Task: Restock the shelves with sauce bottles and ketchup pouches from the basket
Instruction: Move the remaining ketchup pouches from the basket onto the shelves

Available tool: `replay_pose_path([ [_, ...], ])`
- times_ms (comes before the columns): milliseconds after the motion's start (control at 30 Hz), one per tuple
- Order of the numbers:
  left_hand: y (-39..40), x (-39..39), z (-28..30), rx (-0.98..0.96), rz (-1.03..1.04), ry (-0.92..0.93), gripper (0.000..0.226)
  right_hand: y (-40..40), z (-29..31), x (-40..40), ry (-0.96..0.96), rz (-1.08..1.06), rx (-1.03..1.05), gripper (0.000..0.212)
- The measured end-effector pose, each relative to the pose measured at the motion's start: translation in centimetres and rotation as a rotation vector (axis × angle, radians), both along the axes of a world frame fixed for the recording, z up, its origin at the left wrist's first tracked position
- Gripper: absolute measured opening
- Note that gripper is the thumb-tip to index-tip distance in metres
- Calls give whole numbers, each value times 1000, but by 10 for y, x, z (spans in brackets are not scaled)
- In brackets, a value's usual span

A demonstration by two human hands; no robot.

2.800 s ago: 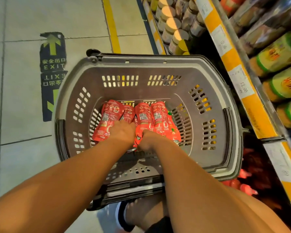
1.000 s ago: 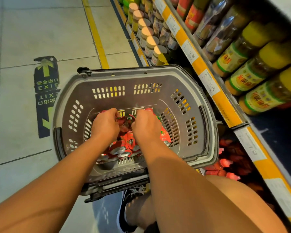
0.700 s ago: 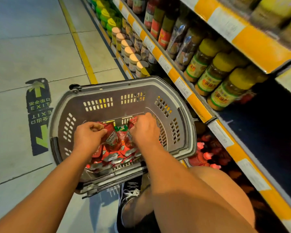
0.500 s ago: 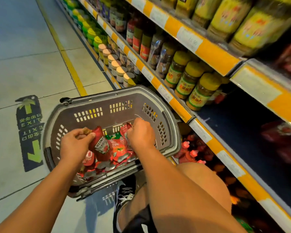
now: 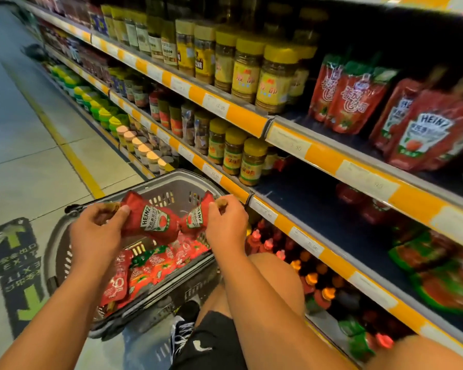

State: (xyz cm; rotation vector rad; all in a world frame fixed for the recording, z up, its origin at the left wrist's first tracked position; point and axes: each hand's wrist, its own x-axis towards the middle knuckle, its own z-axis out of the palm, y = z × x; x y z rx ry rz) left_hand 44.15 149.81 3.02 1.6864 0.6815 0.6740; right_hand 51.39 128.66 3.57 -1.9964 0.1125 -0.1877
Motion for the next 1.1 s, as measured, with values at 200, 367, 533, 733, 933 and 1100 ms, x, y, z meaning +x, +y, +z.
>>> replay_pose_path([
  [200,-48,11,32,-124,-109,-138,9,-87,27,-12,-177,-144,137,13],
  [367,-116,27,50,-297,-241,-219,10,-177,42,-22,-282,-279,112,12],
  [533,-182,44,57,-481,-379,-198,4,-247,43,-34,-310,-417,159,13],
  [733,-256,71,49,-517,-492,-140,14,-304,22,-48,-216,-601,315,41],
  [933,-305,98,44,-475,-541,-106,17,-334,23,-45,-200,-672,328,45],
  [1100,-327,123,40,-388,-573,-91,16,-347,23,-32,-81,-694,429,54],
])
